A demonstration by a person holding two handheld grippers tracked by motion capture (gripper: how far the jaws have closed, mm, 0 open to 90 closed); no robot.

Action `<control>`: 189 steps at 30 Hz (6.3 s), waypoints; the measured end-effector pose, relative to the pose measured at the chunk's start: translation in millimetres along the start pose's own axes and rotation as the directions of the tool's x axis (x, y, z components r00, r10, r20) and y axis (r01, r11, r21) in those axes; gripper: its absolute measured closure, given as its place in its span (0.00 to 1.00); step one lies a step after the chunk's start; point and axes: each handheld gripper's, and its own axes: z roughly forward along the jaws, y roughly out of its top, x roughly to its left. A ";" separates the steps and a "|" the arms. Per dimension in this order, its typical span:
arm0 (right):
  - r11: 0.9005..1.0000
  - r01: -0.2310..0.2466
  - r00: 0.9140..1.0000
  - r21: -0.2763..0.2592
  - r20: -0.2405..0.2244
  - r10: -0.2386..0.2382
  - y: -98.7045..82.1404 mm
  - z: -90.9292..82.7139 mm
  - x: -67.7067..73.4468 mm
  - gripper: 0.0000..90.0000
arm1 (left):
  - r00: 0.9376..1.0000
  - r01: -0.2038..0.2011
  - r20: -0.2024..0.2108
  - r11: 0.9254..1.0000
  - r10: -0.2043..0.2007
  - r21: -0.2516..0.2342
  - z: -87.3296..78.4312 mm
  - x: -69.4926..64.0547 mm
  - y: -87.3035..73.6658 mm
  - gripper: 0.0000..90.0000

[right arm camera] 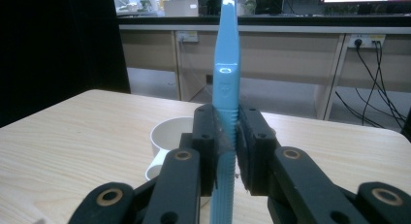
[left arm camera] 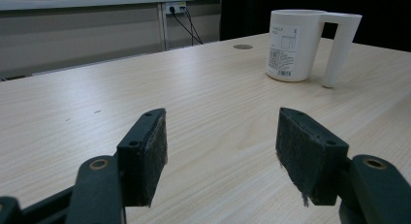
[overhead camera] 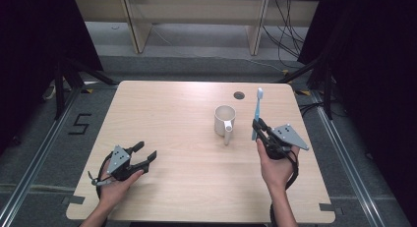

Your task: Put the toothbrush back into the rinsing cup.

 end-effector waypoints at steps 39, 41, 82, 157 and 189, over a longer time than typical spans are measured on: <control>0.999 0.014 1.000 -0.030 -0.002 -0.014 13.0 23.8 13.0 0.88 | 1.000 0.006 0.003 1.000 -0.006 -0.002 0.0 1.3 -0.1 0.39; 0.999 0.010 1.000 -0.040 0.001 -0.010 13.2 25.0 14.2 0.88 | 1.000 0.007 0.003 1.000 -0.007 -0.003 0.1 1.3 -0.1 0.39; 0.994 0.018 1.000 -0.105 -0.012 -0.020 17.5 39.8 31.0 0.88 | 1.000 0.003 0.017 1.000 -0.002 -0.026 2.0 2.4 -0.6 0.39; 0.999 0.012 1.000 -0.034 -0.016 -0.012 -8.8 70.7 46.9 0.88 | 1.000 0.009 0.010 1.000 -0.009 -0.002 0.1 1.8 -0.1 0.39; 1.000 0.018 1.000 -0.007 -0.011 -0.018 -25.5 73.0 46.4 0.88 | 1.000 -0.001 0.019 1.000 0.001 -0.030 2.6 2.7 -0.6 0.39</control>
